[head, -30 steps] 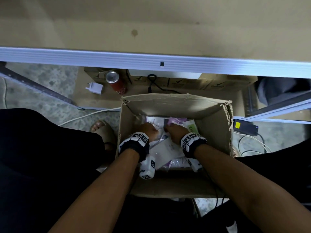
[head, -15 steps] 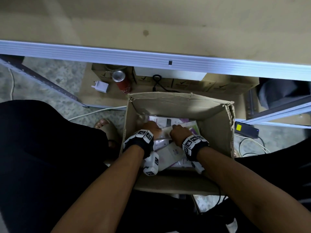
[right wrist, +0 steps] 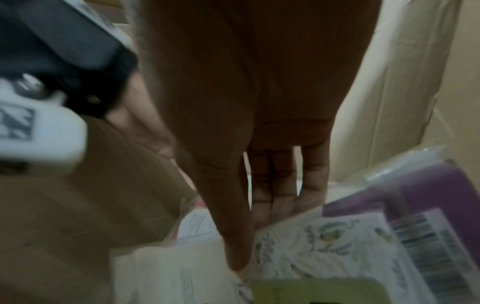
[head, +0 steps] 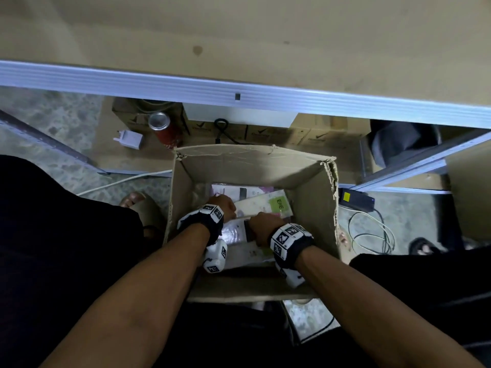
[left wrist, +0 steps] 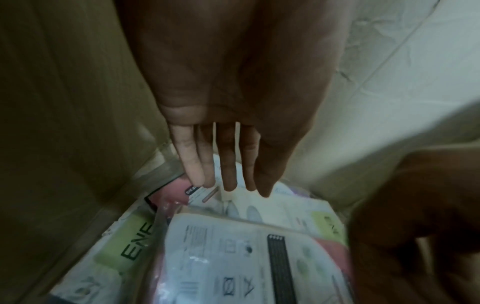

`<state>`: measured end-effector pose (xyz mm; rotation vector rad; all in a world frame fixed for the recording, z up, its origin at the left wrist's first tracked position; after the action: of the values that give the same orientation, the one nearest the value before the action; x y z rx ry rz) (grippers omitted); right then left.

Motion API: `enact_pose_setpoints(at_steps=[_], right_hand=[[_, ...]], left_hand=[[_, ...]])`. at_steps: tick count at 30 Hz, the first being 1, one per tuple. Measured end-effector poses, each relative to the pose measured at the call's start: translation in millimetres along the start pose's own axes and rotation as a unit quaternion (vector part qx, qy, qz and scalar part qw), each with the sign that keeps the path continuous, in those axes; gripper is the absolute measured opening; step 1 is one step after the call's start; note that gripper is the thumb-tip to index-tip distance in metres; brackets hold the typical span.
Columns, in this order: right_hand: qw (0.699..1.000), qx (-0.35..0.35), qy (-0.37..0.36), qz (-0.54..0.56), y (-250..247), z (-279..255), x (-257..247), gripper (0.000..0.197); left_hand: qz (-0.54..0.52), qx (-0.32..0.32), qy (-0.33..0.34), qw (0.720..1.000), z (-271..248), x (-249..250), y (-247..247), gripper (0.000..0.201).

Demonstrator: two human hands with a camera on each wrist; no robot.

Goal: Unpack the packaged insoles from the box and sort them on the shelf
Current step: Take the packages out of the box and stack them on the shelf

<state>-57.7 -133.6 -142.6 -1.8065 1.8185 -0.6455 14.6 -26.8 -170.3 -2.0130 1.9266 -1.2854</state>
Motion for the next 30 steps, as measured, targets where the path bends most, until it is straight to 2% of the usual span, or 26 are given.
enact_pose_setpoints(at_steps=[5,8,12,15,18,21,25,30], right_hand=[[0.999,0.007,0.000,0.039,-1,-14,5,0.031],[0.999,-0.016,0.004,0.036,1,-13,6,0.033],[0.998,-0.066,0.005,-0.003,9,-6,5,0.033],[0.998,-0.059,0.011,-0.013,13,-1,7,0.039],[0.997,-0.067,0.018,0.016,16,2,9,0.048],[0.997,-0.073,0.025,0.025,16,4,11,0.045],[0.997,-0.062,0.022,0.032,14,4,11,0.034],[0.997,-0.064,0.020,0.024,13,1,11,0.032]], left_hand=[[0.044,-0.039,0.000,0.998,10,-15,23,0.045],[0.065,-0.050,0.001,0.997,12,-15,31,0.039],[0.039,-0.065,0.011,0.997,17,-12,39,0.027],[0.004,-0.028,0.018,0.999,25,-8,33,0.018],[-0.001,0.031,0.021,0.999,34,-5,23,0.018],[0.028,0.086,0.010,0.996,38,-6,16,0.013],[0.000,0.080,0.024,0.997,46,-10,18,0.012],[-0.020,0.056,0.011,0.998,46,-9,19,0.013]])
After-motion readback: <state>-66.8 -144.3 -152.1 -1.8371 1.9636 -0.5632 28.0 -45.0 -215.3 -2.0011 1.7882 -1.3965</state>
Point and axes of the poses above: each hand's wrist, its own z-axis towards the middle knuckle, its own y-axis out of the palm, x = y × z, the point moved 6 cm from there along z, towards the middle knuckle, and after that the axes turned 11 degrees about y, right-handed, at the moved point
